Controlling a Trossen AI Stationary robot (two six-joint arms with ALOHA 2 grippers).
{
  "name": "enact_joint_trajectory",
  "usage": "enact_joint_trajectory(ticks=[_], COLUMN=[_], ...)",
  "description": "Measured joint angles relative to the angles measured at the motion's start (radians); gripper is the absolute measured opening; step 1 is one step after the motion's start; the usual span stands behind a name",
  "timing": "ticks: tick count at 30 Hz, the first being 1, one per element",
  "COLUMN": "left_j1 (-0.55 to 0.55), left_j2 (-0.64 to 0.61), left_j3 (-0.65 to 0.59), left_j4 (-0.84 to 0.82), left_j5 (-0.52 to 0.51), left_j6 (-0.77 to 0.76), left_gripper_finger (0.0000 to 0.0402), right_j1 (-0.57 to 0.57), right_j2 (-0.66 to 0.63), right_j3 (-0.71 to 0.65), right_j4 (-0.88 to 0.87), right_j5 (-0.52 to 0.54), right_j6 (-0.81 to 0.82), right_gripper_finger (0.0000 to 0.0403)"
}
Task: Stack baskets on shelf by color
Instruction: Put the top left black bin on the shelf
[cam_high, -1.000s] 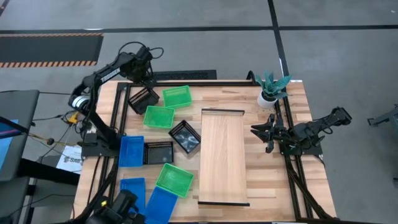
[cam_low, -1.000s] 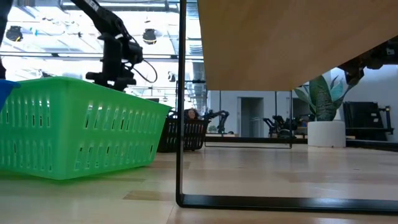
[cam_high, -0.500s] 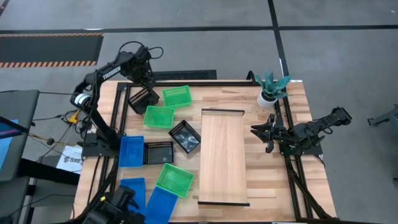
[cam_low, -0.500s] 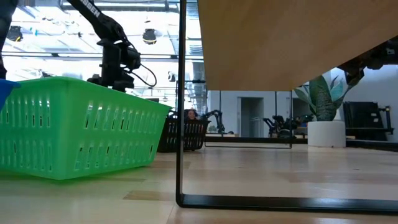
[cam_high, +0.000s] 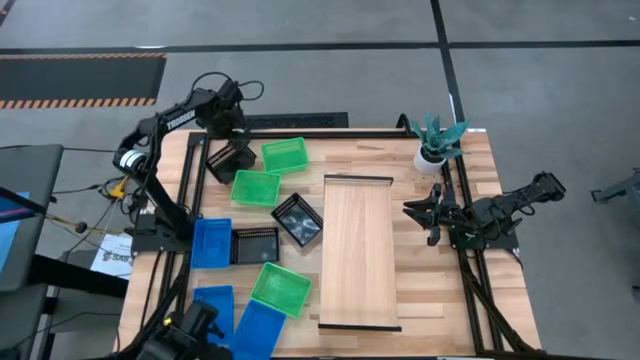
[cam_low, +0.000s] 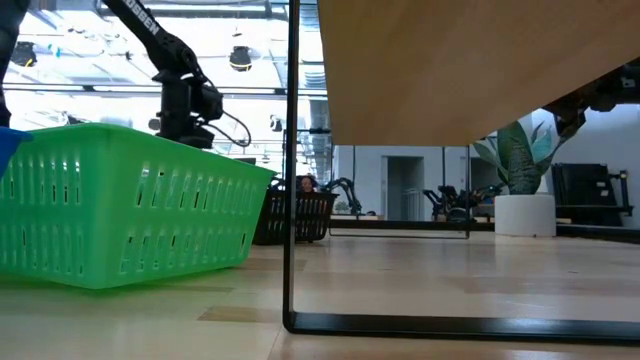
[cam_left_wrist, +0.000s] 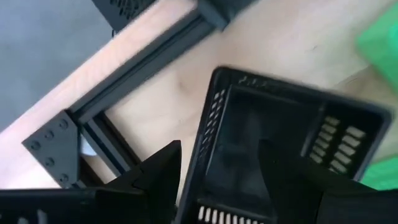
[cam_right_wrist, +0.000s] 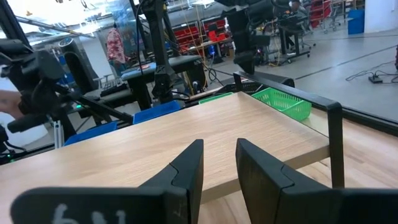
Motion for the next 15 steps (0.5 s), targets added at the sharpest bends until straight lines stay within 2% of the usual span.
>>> enact_joint_trajectory(ticks=[4, 8, 15], left_j1=[0.001, 0.001, 0.006], left_j2=[0.0, 0.0, 0.0], left_j3=[-0.025, -0.067, -0.124], left_j4=[0.022, 0.075, 0.129], left_j5=[-0.043, -0.01, -0.01], left_j6=[0.005, 0.016, 0.026], left_gripper_finger=[0.0201, 0.0201, 0.02], right_j1=[0.0, 0.0, 0.0], right_j2=[0.0, 0.0, 0.0], right_j3=[0.0, 0.0, -0.001], right_j4=[0.0, 0.0, 0.0], right_j5=[0.0, 0.0, 0.0], right_j6=[0.0, -0.001, -0.001], right_gripper_finger=[0.0118, 0.0118, 0.0118])
